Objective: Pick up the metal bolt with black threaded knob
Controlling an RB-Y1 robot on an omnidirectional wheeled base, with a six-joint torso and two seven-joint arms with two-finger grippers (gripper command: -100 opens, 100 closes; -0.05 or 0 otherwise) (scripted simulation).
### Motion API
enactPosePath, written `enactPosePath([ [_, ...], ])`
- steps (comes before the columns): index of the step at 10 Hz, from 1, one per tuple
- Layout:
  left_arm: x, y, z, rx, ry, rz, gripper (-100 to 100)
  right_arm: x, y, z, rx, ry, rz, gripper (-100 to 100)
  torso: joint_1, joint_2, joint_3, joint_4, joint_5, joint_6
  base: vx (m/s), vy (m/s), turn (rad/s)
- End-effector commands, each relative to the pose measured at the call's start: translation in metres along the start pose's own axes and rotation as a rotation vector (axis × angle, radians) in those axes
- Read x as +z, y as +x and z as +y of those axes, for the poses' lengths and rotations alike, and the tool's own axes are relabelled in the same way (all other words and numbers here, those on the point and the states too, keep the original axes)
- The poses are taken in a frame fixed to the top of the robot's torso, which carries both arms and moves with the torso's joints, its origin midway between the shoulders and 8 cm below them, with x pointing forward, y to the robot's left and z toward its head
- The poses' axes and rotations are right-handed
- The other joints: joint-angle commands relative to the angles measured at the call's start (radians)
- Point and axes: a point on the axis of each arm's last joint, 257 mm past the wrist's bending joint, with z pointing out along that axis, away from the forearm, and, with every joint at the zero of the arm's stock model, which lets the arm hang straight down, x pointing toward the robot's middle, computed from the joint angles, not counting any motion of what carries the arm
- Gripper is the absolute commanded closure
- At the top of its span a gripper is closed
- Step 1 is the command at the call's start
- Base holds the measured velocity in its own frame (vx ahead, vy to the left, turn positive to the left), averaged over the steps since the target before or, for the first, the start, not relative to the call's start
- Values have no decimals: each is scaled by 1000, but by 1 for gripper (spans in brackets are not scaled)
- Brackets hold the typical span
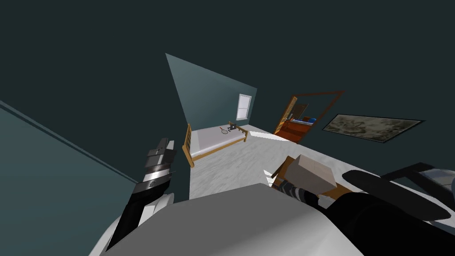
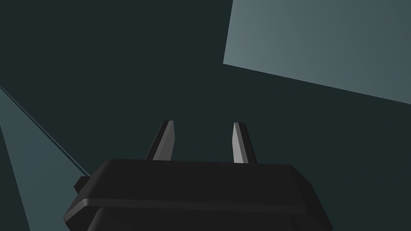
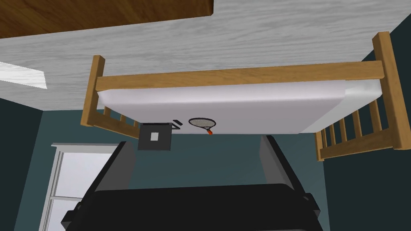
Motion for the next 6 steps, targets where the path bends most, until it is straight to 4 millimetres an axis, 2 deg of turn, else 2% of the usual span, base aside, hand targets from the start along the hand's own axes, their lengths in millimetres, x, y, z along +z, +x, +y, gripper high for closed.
enactPosePath([
  [1, 0, 0, 0, 0, 0, 0, 0, -5, 24, -9, -28, 23, 57, -100, 0, 0, 0, 0, 0, 0, -5, -16, 179],
  [3, 0, 0, 0, 0, 0, 0, 0, -22, 71, -25, -73, 70, 172, -100, -2, 1, 0, 0, 0, -1, -12, -55, 245],
  [5, 0, 0, 0, 0, 0, 0, 0, -26, 77, -29, -68, 80, 186, -100, -2, 0, 0, 0, 0, 0, 1, -34, 39],
  [6, 0, 0, 0, 0, 0, 0, 0, -33, 95, -33, -91, 93, 232, -100, -1, 0, 0, 0, 0, 0, -9, -16, 139],
])
